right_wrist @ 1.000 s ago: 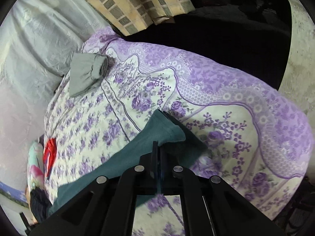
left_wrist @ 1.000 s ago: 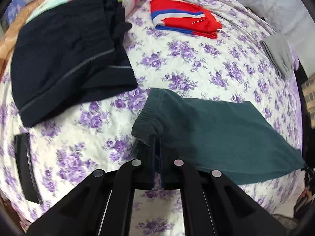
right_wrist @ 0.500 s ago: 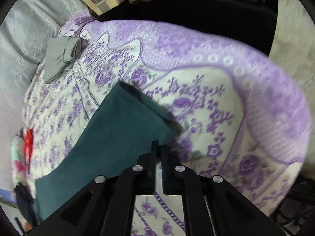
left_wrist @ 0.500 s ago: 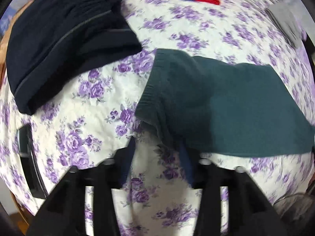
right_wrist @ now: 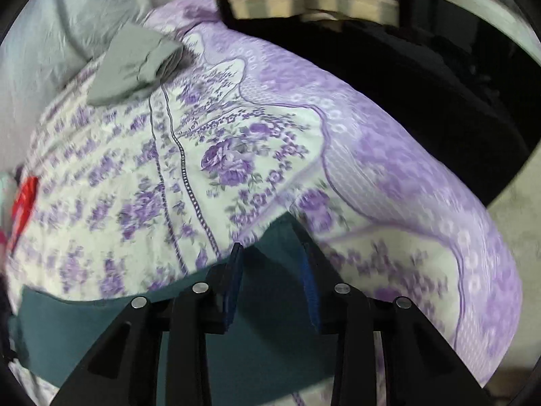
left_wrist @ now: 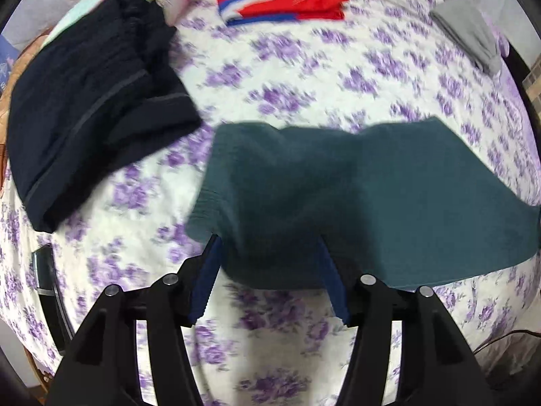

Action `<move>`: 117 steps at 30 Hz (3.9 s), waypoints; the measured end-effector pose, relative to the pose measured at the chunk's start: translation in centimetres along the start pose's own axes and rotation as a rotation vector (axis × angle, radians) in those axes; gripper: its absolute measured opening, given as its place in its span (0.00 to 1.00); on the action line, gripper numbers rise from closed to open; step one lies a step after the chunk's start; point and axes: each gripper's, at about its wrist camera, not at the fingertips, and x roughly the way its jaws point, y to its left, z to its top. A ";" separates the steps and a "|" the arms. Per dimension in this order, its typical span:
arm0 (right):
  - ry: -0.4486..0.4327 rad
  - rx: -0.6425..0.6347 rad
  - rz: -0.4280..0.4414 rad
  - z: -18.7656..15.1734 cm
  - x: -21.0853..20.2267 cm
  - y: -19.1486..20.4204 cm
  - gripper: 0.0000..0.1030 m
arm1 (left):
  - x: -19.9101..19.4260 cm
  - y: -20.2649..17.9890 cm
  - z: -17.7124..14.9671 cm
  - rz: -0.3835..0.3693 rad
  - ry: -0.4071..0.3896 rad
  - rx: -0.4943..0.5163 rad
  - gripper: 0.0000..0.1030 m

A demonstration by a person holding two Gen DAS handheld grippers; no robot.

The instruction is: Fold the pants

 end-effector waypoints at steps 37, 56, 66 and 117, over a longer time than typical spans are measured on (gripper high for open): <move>0.276 -0.691 0.636 -7.1 1.1 42.1 0.32 | 3.5 3.1 4.3 0.137 0.000 -0.161 0.71; 0.230 -0.487 0.749 -5.0 -2.3 31.8 0.10 | 0.7 4.1 4.6 0.110 -0.098 -0.205 0.78; 0.048 -0.040 0.404 -3.3 -3.8 10.2 0.55 | 4.3 2.7 4.5 0.229 0.042 -0.136 0.89; 0.334 -0.310 0.687 -13.8 -2.8 30.1 0.05 | 1.1 -1.3 -1.7 -0.123 -0.009 -0.147 0.94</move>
